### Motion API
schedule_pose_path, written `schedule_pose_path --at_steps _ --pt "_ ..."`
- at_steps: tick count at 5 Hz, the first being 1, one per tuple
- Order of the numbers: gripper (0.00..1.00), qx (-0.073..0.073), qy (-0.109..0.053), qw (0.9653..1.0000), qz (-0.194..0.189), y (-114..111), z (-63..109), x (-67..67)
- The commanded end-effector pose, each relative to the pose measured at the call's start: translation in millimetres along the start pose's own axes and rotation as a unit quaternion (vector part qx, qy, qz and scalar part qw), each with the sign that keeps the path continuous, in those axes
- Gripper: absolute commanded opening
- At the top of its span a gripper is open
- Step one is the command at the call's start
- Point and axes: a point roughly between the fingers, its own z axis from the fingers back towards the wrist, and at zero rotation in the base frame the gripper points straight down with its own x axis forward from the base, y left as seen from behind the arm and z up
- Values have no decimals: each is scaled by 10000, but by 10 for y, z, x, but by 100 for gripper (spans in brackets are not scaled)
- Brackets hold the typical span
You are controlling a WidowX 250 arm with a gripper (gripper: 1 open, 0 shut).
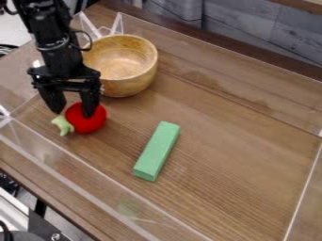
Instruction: Move the red fruit to the right
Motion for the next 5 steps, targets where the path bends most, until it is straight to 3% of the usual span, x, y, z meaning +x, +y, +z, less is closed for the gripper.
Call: schedule_pose_path --at_steps 1,2,3,4,5 --pt "100 59 -72 9998 -153 -7 34 60" --pt "100 63 -53 9997 -244 -11 35 90" --pt "0 69 -38 9989 -462 73 -66 123" --pt "0 16 -94 9997 -206 107 82 108" --pt "0 -93 -199 9997 62 67 343 110"
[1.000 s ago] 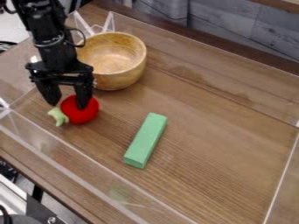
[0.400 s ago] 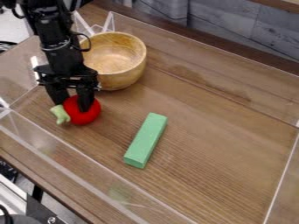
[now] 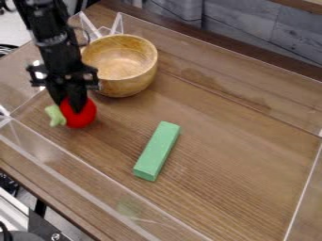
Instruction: Move the red fruit to the right
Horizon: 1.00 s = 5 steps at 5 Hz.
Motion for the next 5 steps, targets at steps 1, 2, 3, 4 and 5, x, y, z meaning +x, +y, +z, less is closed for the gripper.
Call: schedule_pose_path --at_steps 1,2,3,4,5 --pt "0 -75 -400 9992 -11 -176 437 158" --pt "0 -210 -396 9986 -288 -552 583 240" --pt "0 -263 -396 9974 -534 -1057 526 214" --pt "0 -277 -411 9965 -674 -1538 444 139" --pt "0 -248 -448 9964 -669 -1840 408 101"
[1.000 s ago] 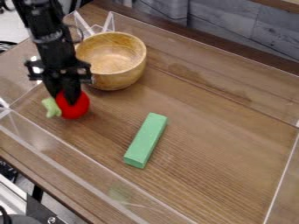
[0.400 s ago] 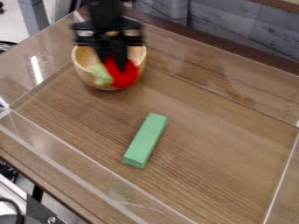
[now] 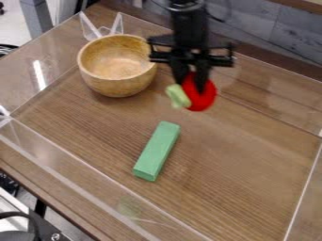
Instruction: Move the red fruit to the right
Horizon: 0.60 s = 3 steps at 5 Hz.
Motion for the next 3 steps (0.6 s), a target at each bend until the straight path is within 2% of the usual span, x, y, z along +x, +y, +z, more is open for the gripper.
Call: schedule_pose_path --at_steps 1,2,3 --pt "0 24 -299 9995 32 -164 86 52" --pt "0 33 -301 9993 -216 -456 -52 -16" --pt "0 100 -351 9984 -441 -719 -278 -45"
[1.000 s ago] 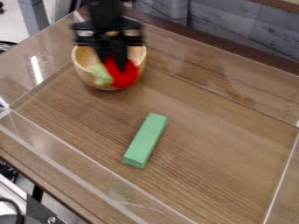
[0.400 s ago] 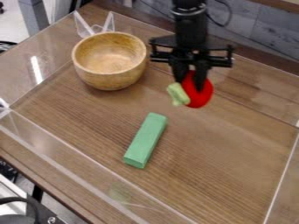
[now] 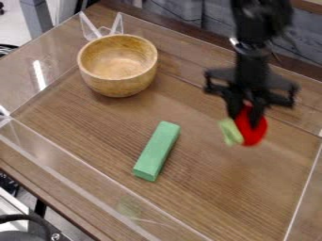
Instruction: Move the red fruit to the right
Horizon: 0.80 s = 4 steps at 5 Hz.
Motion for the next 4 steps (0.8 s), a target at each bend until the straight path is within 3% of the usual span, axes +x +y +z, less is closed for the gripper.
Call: schedule_pose_path --at_steps 1,2,4 --pt "0 -55 -421 9991 64 2 -59 149" --pt "0 -36 -478 9987 161 93 -191 233" --pt "0 -82 -480 9983 -330 148 -275 219"
